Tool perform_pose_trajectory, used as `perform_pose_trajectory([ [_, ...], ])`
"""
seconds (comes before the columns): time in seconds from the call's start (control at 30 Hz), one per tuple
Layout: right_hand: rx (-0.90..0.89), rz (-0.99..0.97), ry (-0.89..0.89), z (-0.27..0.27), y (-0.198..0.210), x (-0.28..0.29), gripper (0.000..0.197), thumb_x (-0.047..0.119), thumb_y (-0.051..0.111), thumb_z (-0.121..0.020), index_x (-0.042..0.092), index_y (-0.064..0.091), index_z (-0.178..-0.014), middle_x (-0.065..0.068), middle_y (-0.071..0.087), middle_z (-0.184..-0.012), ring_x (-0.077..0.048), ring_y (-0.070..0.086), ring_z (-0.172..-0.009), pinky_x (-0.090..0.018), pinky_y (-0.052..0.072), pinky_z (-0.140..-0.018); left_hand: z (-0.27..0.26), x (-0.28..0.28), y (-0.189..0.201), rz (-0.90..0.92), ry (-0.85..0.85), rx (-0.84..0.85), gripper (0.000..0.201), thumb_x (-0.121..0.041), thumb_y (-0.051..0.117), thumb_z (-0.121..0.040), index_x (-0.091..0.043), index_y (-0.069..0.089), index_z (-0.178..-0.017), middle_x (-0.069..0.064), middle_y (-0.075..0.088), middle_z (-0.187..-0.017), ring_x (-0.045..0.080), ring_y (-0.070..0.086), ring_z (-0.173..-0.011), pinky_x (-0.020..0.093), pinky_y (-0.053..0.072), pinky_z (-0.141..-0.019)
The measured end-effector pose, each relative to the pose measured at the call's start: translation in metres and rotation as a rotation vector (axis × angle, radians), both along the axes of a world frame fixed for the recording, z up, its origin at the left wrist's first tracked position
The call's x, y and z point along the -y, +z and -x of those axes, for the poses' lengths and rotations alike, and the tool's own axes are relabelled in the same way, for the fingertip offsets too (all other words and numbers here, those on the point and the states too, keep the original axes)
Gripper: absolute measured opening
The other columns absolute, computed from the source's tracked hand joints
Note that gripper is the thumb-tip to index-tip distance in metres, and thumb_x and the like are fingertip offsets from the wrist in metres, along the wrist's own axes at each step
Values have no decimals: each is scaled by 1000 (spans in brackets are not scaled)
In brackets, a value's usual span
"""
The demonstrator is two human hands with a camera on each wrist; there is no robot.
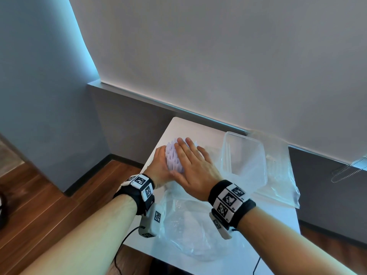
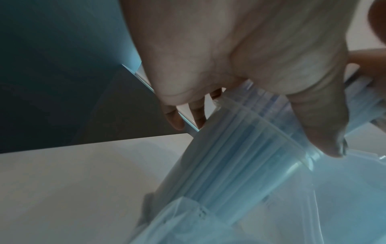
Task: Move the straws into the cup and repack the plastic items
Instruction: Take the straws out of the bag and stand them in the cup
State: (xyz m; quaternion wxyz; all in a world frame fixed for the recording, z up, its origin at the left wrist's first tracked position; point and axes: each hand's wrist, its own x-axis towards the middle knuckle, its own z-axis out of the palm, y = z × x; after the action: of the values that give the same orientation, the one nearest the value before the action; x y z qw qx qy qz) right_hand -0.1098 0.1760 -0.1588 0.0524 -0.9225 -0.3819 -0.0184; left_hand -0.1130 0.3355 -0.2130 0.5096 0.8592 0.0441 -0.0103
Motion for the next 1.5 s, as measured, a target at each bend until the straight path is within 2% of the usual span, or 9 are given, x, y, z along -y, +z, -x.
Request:
perform_pose_trajectory([
  [0.2, 24, -219, -196, -22, 35, -14, 47, 53, 30, -94, 32, 61, -122, 11, 45, -148, -16, 31, -142, -45, 19, -109, 4, -3, -12, 257, 9, -21, 116, -43, 98, -46, -33, 30, -140, -17, 51, -136, 3, 48, -127, 40, 45, -107],
  [0.33, -182, -120, -336, -25, 21, -45, 61, 75, 34, -84, 48, 34, -138, 8, 21, -158, -35, 23, -140, -61, 27, -105, 3, 1, -3, 242, -91, 57, 111, -32, 95, -61, -33, 26, -148, -15, 45, -145, 8, 43, -136, 36, 41, -110],
  [0.47, -114, -79, -70, -34, 14, -52, 41, 65, 38, -90, 43, 58, -118, 11, 52, -129, -20, 45, -118, -45, 44, -94, 3, 5, 2, 64, -137, 130, 82, -20, 84, -70, -14, 39, -139, -4, 52, -132, 9, 51, -124, 22, 42, -105],
  [0.6, -142, -86, 35, -51, 19, -39, 32, 48, 34, -99, 43, 62, -114, 13, 57, -119, -16, 50, -107, -38, 47, -86, 6, -4, -8, 190, -46, 8, 94, -39, 93, -56, -34, 38, -132, -15, 55, -128, 3, 52, -121, 30, 45, -103],
  [0.8, -337, -235, -383, -45, 29, -48, 45, 55, 28, -97, 39, 46, -136, 8, 41, -146, -28, 39, -129, -57, 36, -100, 6, -6, -13, 195, -25, -57, 119, -65, 88, -45, -38, 27, -144, -16, 49, -138, 7, 46, -130, 44, 40, -109],
  [0.97, -153, -164, -60, -44, 19, -20, 49, 56, 33, -97, 41, 35, -144, 13, 28, -157, -19, 23, -142, -50, 25, -110, 5, -3, -13, 223, -30, -41, 116, -60, 91, -43, -36, 31, -140, -16, 51, -136, 7, 48, -127, 45, 42, -109],
  [1.07, -134, -183, -106, -36, 4, -19, 54, 51, 26, -99, 31, 32, -149, 8, 26, -159, -19, 22, -145, -46, 27, -116, 6, -1, -11, 160, -3, -58, 127, -70, 87, -36, -34, 29, -144, -13, 49, -139, 12, 48, -128, 47, 41, -108],
  [1.27, -44, -226, -69, -20, 23, -24, 56, 56, 26, -99, 39, 20, -151, 12, 4, -164, -18, -5, -151, -49, 2, -117, 8, 0, -11, 162, -58, -40, 114, -70, 83, -54, -51, 18, -146, -25, 37, -148, 6, 36, -139, 55, 33, -110],
  [1.5, 58, 81, 40, -14, -3, -10, 64, 22, 56, -94, 29, 26, -150, 4, 22, -160, -28, 14, -149, -61, 26, -109, 10, -3, -15, 180, -20, -72, 126, -70, 87, -44, -46, 16, -146, -24, 38, -148, 8, 38, -138, 55, 30, -113],
])
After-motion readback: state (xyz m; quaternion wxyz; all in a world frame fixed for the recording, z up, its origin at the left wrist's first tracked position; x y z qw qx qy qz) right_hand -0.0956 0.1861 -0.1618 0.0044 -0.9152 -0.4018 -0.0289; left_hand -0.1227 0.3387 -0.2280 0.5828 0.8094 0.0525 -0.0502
